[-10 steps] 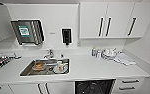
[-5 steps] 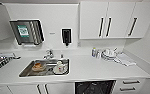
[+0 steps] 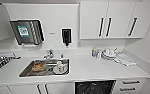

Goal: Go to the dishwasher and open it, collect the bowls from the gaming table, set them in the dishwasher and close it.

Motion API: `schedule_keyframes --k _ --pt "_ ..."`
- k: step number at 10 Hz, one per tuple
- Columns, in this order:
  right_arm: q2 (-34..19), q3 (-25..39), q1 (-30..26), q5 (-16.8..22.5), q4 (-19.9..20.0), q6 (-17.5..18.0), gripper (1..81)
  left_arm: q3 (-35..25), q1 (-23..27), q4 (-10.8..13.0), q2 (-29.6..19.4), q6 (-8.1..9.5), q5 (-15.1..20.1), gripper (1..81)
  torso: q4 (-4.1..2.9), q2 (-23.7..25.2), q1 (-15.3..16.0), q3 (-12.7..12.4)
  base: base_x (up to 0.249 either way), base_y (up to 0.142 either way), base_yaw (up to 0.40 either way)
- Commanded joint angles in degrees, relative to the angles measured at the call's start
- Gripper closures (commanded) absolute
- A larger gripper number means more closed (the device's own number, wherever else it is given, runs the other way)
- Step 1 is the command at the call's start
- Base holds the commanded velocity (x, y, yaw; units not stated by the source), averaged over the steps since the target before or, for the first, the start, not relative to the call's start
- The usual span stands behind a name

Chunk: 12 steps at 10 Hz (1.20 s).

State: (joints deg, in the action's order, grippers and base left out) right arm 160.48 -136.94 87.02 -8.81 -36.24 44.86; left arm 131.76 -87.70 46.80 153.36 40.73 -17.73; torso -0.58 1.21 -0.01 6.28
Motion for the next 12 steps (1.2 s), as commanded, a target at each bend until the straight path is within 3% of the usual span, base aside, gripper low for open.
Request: schedule_keyframes --k 1,3,4,7,10,12 --pt "-0.7 1.0 -1.7 1.7 -1.2 -0.3 81.1 -2.5 2.7 -0.1 -2.1 0.14 -2.6 81.1 0.0 0.0 0.0 0.0 0.0 0.0 0.0" --pt "-0.7 1.2 -2.0 1.6 -1.2 -0.3 81.1 -6.1 4.9 0.0 -3.6 2.41 -2.0 81.1 0.0 0.0 0.0 0.0 0.0 0.0 0.0" --pt "-0.7 1.3 -2.1 1.7 -1.2 -0.3 81.1 -9.2 6.3 0.2 -4.9 2.95 -1.5 81.1 0.0 0.0 0.0 1.2 0.0 0.0 0.0" --pt "-0.8 1.6 -2.1 1.6 -1.2 -0.3 81.1 -20.8 10.1 0.2 -9.2 2.95 5.6 81.1 0.0 0.0 0.0 3.9 0.0 0.0 0.0" --pt "-0.9 1.7 -2.1 1.4 -1.4 -0.3 81.1 -27.3 13.0 -0.1 -13.0 2.95 6.9 81.1 0.0 0.0 0.0 7.8 0.0 0.0 0.0" --pt "-0.9 1.7 -2.1 1.4 -1.4 -0.3 81.1 -33.7 16.3 -0.1 -16.2 2.95 10.4 81.1 0.0 0.0 0.0 10.4 0.0 0.0 0.0"
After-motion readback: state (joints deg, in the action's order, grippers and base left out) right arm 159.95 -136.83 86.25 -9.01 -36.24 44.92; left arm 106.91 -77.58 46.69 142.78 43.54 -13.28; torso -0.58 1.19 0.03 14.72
